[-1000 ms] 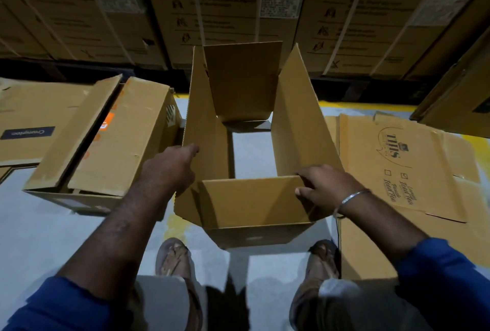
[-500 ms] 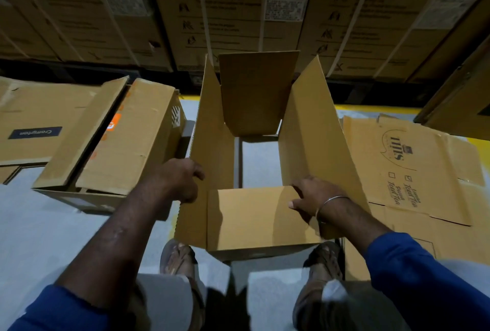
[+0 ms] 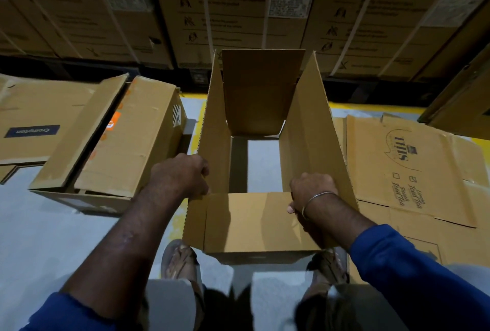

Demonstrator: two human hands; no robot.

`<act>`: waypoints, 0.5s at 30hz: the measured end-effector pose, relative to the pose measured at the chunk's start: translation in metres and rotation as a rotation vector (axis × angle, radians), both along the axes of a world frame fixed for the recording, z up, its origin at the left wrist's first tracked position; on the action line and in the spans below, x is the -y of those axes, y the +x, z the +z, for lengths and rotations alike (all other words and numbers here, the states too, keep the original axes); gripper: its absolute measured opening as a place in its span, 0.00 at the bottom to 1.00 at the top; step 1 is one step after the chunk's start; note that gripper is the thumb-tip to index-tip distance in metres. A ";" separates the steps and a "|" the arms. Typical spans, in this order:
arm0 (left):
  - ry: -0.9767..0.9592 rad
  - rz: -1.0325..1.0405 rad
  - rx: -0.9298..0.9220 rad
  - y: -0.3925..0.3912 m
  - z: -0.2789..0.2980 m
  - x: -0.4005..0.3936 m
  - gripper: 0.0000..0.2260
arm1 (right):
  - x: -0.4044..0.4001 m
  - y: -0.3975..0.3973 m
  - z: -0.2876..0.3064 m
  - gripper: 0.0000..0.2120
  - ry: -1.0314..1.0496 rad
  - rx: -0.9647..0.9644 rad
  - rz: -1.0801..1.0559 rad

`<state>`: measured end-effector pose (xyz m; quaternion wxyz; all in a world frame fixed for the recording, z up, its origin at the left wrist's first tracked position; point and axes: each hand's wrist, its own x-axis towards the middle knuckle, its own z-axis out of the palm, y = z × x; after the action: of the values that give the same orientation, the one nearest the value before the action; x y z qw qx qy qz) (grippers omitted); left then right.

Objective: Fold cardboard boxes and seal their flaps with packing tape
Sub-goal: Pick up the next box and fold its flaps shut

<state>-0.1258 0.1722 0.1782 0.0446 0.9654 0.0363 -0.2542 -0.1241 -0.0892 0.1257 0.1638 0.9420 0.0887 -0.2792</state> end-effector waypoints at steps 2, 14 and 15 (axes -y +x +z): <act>0.004 0.001 -0.012 0.000 0.002 -0.001 0.23 | 0.001 0.002 0.001 0.28 -0.012 -0.005 -0.016; -0.006 -0.006 -0.068 0.001 0.011 0.002 0.23 | -0.016 -0.006 -0.004 0.21 -0.124 0.014 0.181; -0.010 -0.007 -0.070 0.000 0.010 0.002 0.24 | -0.016 -0.003 -0.002 0.22 -0.097 -0.009 0.182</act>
<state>-0.1254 0.1702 0.1883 0.0474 0.9559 0.0329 -0.2880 -0.1274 -0.0737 0.1234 0.2333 0.9198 0.1609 -0.2714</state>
